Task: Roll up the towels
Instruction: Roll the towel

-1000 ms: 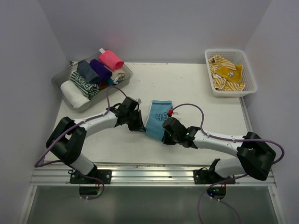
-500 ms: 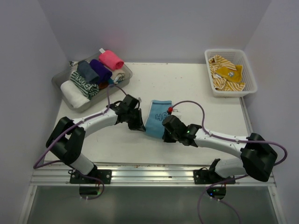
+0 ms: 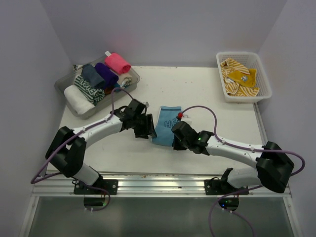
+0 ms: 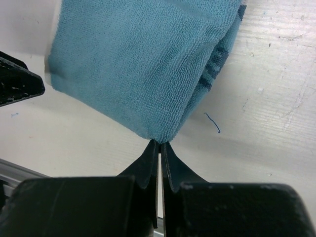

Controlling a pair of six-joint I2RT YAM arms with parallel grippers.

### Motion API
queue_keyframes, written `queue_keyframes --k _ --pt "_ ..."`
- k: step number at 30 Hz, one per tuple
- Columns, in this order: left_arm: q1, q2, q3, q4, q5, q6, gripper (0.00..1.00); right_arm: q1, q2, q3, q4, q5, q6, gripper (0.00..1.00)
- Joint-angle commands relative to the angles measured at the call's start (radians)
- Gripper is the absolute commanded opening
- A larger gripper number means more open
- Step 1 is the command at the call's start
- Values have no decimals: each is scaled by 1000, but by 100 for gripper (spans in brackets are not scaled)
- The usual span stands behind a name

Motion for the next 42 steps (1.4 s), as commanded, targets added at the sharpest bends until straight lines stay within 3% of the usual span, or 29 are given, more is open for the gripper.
queue_keyframes --k 1,8,12,17,24,42 --pt "0 -51 10 16 -26 29 54 -3 -26 47 -4 6 -13 0" --pt "0 -24 120 92 9 112 37 -3 -19 56 -6 12 -24 0" --pt "-1 144 223 123 123 133 33 -3 -12 45 -1 9 -19 0" --pt "-10 323 301 28 187 202 25 -4 -16 39 0 9 -18 0" --pt "-20 435 330 -36 173 265 24 -6 -31 48 6 15 -15 0" --pt "-20 492 448 -139 144 367 25 -95 76 165 29 27 -12 0"
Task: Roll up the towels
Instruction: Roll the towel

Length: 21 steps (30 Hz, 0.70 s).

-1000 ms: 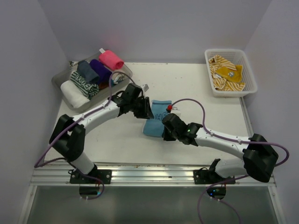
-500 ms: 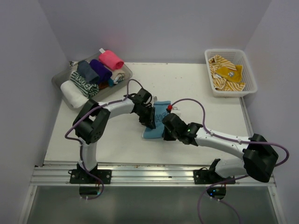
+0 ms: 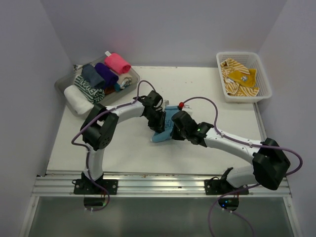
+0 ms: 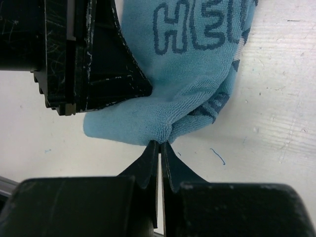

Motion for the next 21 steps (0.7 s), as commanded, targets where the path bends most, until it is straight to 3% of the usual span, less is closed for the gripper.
queue_keyframes --k 1,9,12,13,16,21 --pt "-4 19 44 -47 -12 57 25 -13 40 53 26 28 3 0" --pt "-4 8 96 -106 -37 105 28 -90 81 47 93 -3 -3 0" --pt "-4 -3 142 -145 -66 126 33 -113 97 52 111 -26 0 0" --pt "-4 -4 153 -154 -78 131 41 -120 101 55 118 -38 0 0" --pt "-3 -6 200 -191 -115 148 50 -140 121 69 122 -52 7 0" --pt "19 -26 245 -221 -155 136 50 -172 158 84 124 -89 18 0"
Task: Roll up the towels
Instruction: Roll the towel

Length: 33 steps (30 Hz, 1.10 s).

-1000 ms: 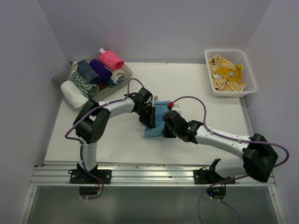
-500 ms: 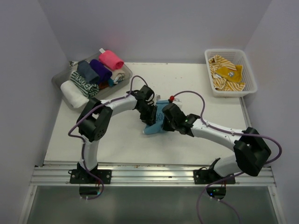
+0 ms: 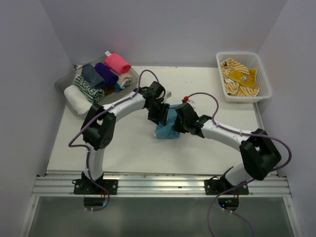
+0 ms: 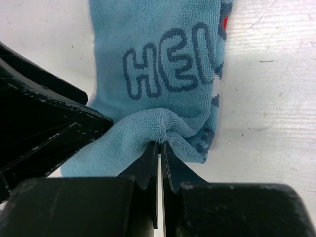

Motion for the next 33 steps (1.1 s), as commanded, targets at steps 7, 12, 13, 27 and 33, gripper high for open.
queue_keyframes --k 7,12,13,27,33 --pt "62 -201 -23 40 -156 -38 43 -61 52 15 110 -74 74 0" --pt "61 -294 -131 94 -132 -50 41 -79 30 -22 146 -65 128 0" --pt "59 -300 -140 94 -121 -50 40 -81 27 -34 150 -54 134 0" --pt "38 -343 -272 180 140 42 16 -111 3 -74 123 41 237 0" --pt "18 -404 -310 247 232 68 0 -125 46 -57 132 26 251 0"
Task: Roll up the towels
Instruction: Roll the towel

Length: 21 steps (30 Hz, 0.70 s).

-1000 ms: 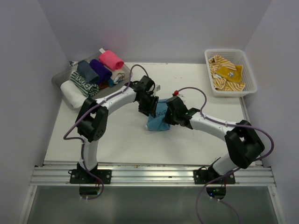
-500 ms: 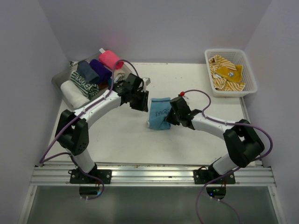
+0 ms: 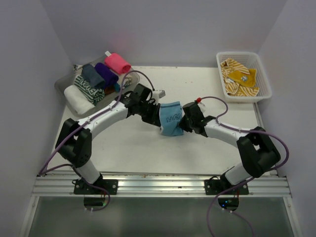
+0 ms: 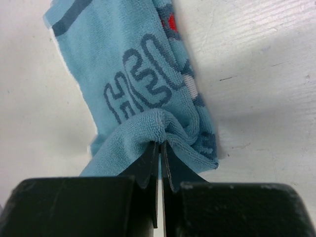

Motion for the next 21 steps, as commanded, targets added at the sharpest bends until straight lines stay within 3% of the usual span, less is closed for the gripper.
queue_keyframes --k 1,8,21 --pt "-19 -72 -35 91 106 45 0 -11 32 25 11 28 34 0" --pt "-62 6 -33 82 145 46 0 -19 43 22 15 18 35 0" --pt "-59 198 88 97 -27 -19 0 -24 41 9 17 16 35 0"
